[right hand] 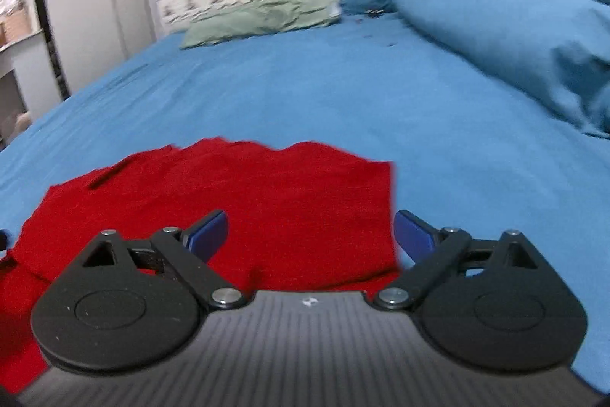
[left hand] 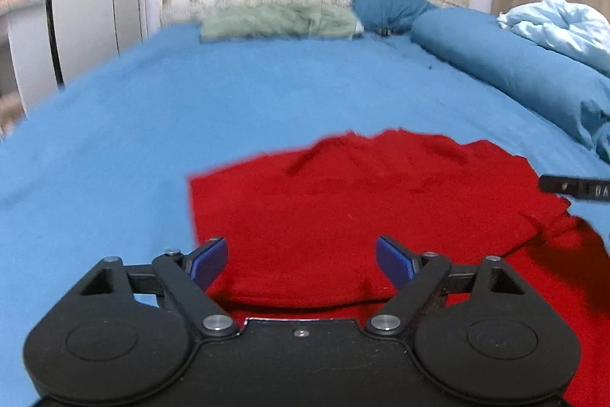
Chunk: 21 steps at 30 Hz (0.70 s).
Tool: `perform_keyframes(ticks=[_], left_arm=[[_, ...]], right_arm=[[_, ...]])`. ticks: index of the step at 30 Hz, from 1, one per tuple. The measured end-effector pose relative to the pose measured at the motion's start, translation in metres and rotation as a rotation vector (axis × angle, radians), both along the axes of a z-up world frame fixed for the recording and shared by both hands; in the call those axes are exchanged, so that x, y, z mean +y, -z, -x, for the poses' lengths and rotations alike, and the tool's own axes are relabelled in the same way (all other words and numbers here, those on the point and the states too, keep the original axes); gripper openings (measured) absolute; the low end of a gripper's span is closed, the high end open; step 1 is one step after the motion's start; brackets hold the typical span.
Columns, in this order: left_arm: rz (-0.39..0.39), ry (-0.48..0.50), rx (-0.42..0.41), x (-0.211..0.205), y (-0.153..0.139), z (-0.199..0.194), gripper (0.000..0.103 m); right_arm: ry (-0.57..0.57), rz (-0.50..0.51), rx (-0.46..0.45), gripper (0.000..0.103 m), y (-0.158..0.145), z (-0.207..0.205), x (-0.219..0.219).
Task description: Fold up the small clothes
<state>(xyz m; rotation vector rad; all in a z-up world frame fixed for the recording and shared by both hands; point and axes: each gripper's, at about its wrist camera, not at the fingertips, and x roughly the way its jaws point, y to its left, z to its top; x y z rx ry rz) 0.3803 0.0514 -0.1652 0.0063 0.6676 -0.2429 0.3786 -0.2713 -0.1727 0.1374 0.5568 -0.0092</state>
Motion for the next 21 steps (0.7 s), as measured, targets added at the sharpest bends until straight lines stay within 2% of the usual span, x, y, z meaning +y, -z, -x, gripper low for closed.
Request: perform_keyframes(ticks=[4,6,9,11,15,18,21], left_arm=[[0.029,-0.052,0.108,0.000,0.029,-0.018,0.086],[0.043,-0.048,0.102,0.004,0.034,-0.018,0.087],[0.032,-0.051,0.127,0.003,0.033,-0.023,0.087],[0.008,-0.059,0.145,0.000,0.029,-0.025,0.087],[-0.013,-0.100,0.181,-0.003,0.010,-0.021,0.087],[0.005,-0.114,0.160,-0.003,-0.017,-0.004,0.087],[-0.018,-0.130,0.153,-0.004,-0.048,0.018,0.087]], right_arm=[[-0.024,-0.022,0.061,0.103,0.019,-0.013,0.003],[-0.012,0.002,0.121,0.103,0.033,-0.015,-0.004],[-0.007,0.058,0.116,0.103,0.040,-0.008,-0.010],[0.008,-0.046,0.138,0.103,0.045,-0.010,-0.027],[0.003,-0.129,0.084,0.103,0.027,0.002,-0.036],[-0.013,-0.136,0.034,0.103,-0.001,0.021,-0.042],[-0.048,-0.134,-0.002,0.103,-0.035,0.050,-0.050]])
